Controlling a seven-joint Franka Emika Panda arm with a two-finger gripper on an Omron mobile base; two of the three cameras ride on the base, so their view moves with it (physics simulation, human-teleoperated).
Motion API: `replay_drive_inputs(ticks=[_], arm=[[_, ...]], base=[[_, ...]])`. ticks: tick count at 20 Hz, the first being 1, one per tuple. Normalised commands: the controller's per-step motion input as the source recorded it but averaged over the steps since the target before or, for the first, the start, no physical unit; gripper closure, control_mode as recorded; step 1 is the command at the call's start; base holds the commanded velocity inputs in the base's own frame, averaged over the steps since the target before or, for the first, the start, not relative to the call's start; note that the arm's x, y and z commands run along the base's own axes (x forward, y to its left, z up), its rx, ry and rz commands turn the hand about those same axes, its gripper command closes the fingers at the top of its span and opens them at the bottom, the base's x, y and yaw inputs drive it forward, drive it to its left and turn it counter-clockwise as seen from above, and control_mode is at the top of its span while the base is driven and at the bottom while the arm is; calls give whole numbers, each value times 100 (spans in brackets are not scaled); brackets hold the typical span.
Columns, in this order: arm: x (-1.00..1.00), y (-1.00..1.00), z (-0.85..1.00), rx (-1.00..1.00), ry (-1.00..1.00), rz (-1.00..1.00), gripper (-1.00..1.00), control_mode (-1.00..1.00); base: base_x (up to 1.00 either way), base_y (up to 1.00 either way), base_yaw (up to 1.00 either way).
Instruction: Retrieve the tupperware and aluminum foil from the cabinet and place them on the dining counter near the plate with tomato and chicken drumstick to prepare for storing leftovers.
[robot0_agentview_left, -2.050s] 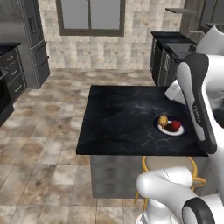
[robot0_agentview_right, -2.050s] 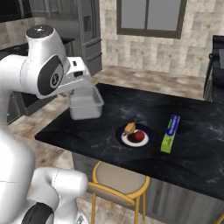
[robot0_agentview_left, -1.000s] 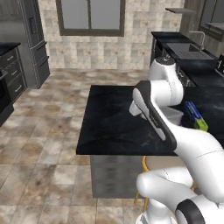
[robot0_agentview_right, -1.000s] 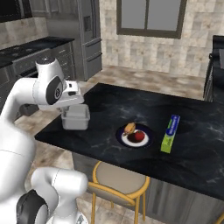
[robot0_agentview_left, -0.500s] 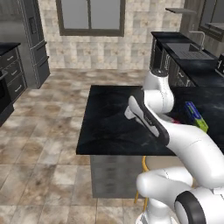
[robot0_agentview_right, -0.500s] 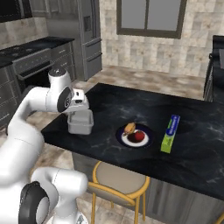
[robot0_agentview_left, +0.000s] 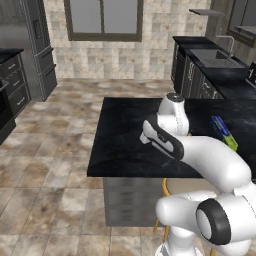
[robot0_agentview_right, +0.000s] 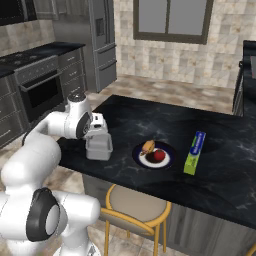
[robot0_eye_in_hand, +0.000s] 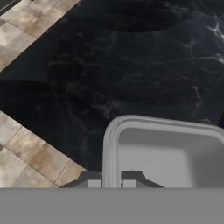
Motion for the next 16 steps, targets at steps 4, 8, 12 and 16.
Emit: replay_drive_inputs(ticks=[4, 8, 12, 16], arm=[[37, -17, -53, 1, 0, 0, 100, -100], [42, -9, -48, 1, 0, 0, 100, -100], [53, 0, -45, 0, 0, 0, 100, -100], [51, -9, -41, 2, 0, 0, 100, -100]], base=[[0, 0, 0], [0, 0, 0], [0, 0, 0], [0, 0, 0]])
